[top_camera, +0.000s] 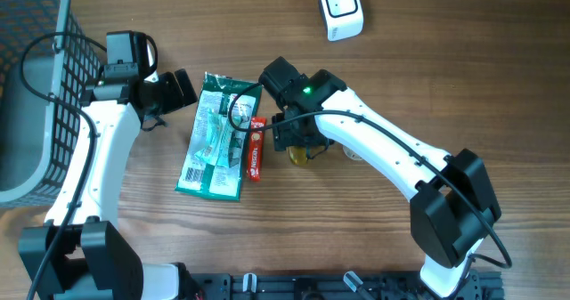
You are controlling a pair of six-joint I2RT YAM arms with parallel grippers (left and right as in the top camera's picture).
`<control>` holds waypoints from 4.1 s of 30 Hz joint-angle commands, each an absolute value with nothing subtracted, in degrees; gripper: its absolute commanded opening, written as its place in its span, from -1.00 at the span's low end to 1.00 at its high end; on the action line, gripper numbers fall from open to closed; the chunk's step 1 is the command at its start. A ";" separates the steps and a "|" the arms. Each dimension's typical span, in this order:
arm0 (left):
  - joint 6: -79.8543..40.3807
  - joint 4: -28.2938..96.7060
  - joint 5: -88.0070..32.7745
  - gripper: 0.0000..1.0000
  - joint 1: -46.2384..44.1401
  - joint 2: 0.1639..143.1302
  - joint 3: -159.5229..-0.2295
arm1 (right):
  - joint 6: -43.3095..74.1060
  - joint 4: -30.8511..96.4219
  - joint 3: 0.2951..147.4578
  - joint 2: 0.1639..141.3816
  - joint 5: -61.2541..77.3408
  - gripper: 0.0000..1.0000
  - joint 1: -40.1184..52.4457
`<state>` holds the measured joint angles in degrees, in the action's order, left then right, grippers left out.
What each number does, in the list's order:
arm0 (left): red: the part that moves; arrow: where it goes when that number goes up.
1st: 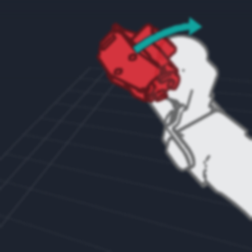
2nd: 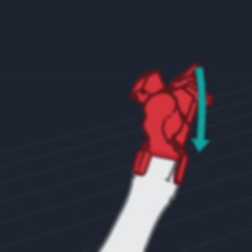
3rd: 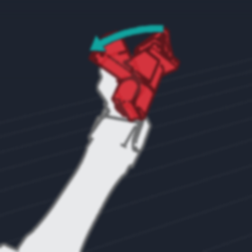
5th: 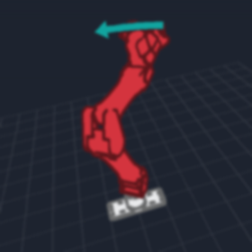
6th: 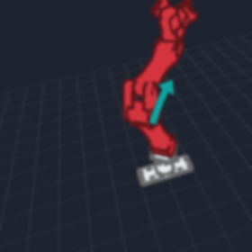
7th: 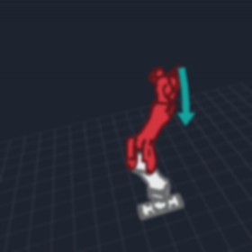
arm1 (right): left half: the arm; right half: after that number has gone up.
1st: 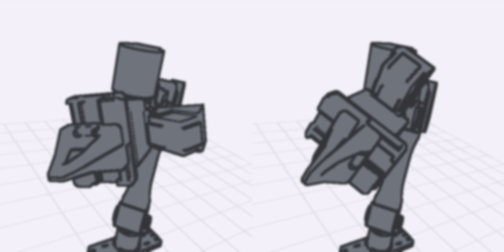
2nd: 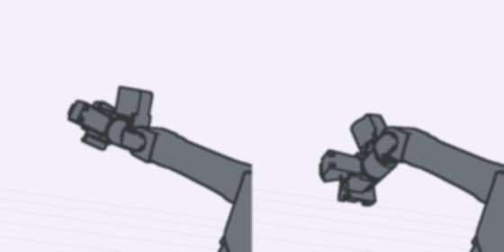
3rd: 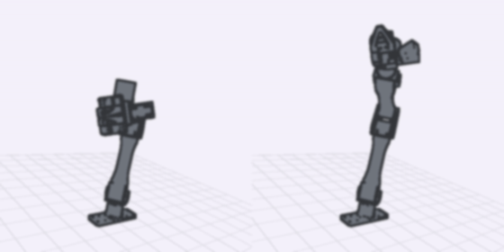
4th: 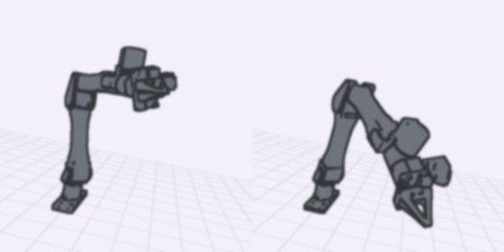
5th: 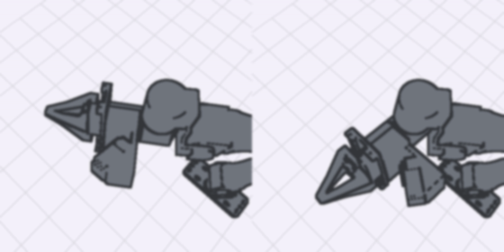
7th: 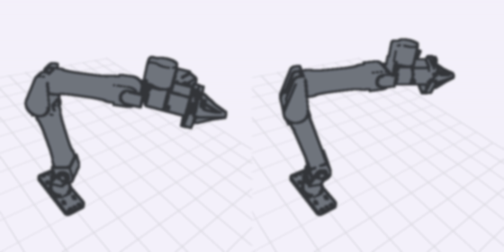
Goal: Scan the item barcode
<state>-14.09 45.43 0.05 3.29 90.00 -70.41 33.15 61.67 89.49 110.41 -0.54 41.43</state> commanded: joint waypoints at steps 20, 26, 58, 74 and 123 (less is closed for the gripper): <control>-14.39 45.43 -0.40 1.00 3.44 89.78 -70.83 | 33.63 62.63 90.72 111.18 -2.22 0.05 41.19; -14.37 45.43 -0.40 1.00 3.44 89.78 -70.83 | 33.58 63.05 91.50 109.97 -2.07 -0.33 40.73; -14.39 45.43 -0.40 1.00 3.44 89.78 -70.83 | 12.01 58.15 91.81 80.71 75.46 -0.46 15.73; -14.39 45.43 -0.40 1.00 3.44 89.78 -70.83 | 10.15 58.78 91.81 80.73 75.33 -0.50 15.73; -14.37 45.43 -0.40 1.00 3.44 89.78 -70.83 | -39.03 12.91 124.01 143.02 -56.77 -0.69 31.59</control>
<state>-14.09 45.43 0.05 3.29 90.00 -70.41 -37.89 14.06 123.13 141.08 -55.92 31.83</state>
